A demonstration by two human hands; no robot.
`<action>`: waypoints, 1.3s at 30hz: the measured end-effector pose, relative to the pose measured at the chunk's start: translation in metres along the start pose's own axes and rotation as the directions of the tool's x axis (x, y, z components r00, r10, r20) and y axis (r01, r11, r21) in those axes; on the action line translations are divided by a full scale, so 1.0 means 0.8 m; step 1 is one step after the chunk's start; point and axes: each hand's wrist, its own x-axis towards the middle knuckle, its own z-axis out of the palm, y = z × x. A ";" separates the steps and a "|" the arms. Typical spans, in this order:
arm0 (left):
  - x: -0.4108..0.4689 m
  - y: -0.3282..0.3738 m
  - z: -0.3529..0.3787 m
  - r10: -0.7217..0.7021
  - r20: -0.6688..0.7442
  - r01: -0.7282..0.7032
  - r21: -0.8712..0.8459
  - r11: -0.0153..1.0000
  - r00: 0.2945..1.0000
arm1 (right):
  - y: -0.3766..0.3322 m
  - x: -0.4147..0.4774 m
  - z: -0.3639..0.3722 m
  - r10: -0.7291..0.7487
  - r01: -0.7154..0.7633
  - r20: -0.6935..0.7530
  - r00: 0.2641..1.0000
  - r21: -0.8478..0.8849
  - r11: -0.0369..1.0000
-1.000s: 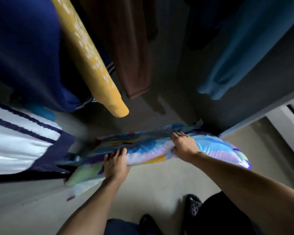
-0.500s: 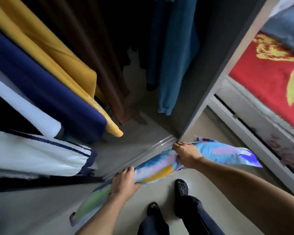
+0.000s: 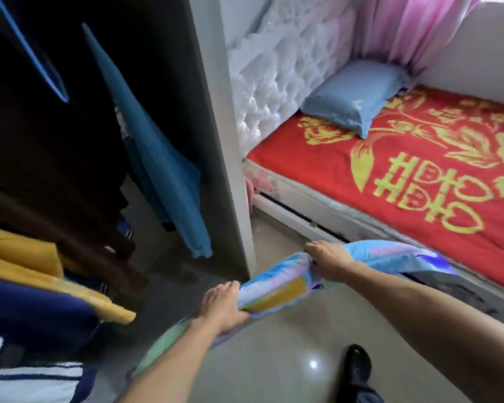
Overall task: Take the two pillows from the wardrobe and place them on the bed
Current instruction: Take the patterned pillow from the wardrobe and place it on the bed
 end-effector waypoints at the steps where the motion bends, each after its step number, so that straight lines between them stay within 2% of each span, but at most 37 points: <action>1: 0.018 0.022 -0.008 0.026 -0.007 -0.026 0.008 1.000 1.000 | 0.026 -0.001 -0.014 0.028 -0.028 -0.008 1.000 0.002 1.000; 6: 0.118 0.146 -0.043 0.083 -0.010 -0.083 0.003 0.997 0.997 | 0.168 0.011 -0.078 0.118 -0.117 -0.028 0.993 0.022 0.993; 10: 0.195 0.244 -0.075 0.115 -0.019 -0.116 -0.023 0.993 0.993 | 0.279 0.029 -0.127 0.128 -0.129 -0.090 0.988 -0.005 0.992; 17: 0.301 0.361 -0.140 0.192 -0.086 -0.195 -0.027 0.980 0.978 | 0.415 0.065 -0.225 0.151 -0.162 -0.194 0.969 -0.040 0.986; 21: 0.359 0.380 -0.173 0.193 -0.132 -0.196 -0.009 0.981 0.972 | 0.453 0.114 -0.260 0.125 -0.145 -0.265 0.956 -0.057 0.988; 25: 0.436 0.378 -0.206 0.210 -0.164 -0.209 0.021 0.978 0.964 | 0.482 0.177 -0.280 0.124 -0.144 -0.273 0.954 -0.054 0.988; 39: 0.824 0.352 -0.377 0.322 -0.165 -0.316 0.061 0.947 0.932 | 0.592 0.498 -0.401 0.283 -0.286 -0.292 0.914 0.033 0.958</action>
